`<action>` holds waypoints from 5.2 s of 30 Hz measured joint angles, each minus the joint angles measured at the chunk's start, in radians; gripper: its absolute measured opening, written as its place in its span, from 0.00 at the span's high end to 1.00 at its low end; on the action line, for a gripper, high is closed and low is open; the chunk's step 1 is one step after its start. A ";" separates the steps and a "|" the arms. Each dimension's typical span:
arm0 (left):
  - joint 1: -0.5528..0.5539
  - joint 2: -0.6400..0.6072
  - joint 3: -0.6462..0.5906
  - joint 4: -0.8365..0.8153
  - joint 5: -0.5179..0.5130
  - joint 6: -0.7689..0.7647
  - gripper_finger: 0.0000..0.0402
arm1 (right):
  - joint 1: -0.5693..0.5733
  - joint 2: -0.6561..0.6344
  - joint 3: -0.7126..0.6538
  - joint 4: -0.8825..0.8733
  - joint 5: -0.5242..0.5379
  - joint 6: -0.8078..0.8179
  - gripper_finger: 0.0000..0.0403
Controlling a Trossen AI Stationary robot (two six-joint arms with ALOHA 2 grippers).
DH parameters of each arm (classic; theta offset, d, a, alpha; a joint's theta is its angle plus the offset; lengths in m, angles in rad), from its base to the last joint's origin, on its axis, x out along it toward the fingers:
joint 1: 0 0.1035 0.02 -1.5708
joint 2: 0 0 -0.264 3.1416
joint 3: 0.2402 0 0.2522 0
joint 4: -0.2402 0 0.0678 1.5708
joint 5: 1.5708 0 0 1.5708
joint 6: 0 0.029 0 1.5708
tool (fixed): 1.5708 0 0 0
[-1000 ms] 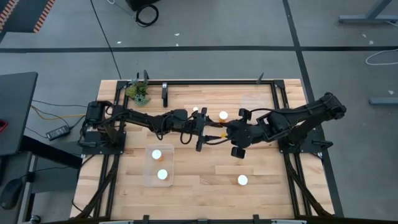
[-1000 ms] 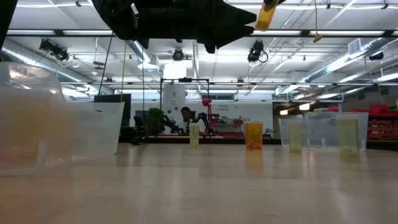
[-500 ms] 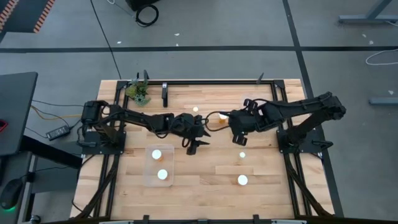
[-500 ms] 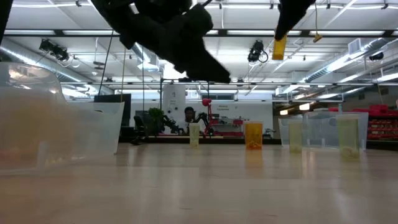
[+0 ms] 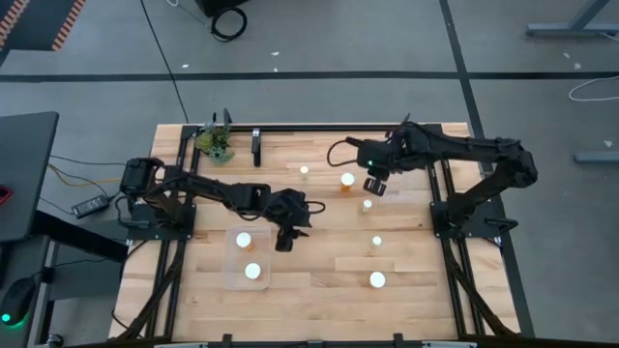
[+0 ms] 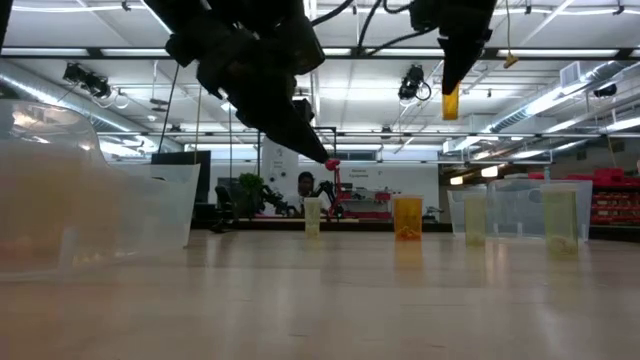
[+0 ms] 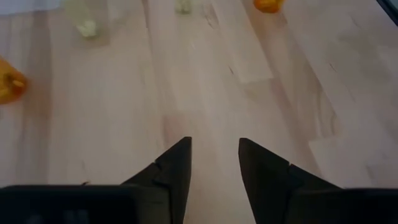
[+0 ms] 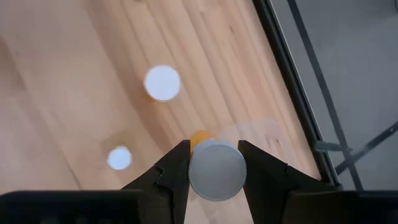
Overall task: Pick and place medicine bottles into bin by pill shape (circle, oval)
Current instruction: Put the small orange pill bottle into the top transparent bin, then put the middle yellow pill bottle into the top transparent bin
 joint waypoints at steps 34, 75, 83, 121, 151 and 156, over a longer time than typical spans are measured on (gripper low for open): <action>-0.106 0.000 -0.001 -0.082 -0.006 -0.078 0.71 | -0.483 -0.001 -0.341 0.275 -0.199 -0.274 0.66; -0.104 0.000 -0.001 -0.105 -0.007 -0.077 0.72 | -0.630 -0.018 -0.594 0.539 -0.334 -0.277 0.48; -0.104 0.000 -0.001 -0.106 -0.007 -0.077 0.72 | -0.625 -0.125 -0.548 0.485 -0.337 -0.249 0.46; -0.104 0.000 -0.001 -0.108 -0.045 -0.044 0.73 | -0.005 0.199 -0.279 0.320 -0.319 -0.136 0.46; -0.104 0.000 -0.001 -0.119 -0.049 -0.044 0.73 | -0.014 0.216 -0.434 0.436 -0.375 -0.101 0.61; -0.104 0.000 -0.001 -0.119 -0.049 -0.044 0.73 | -0.014 0.216 -0.434 0.436 -0.376 -0.097 0.69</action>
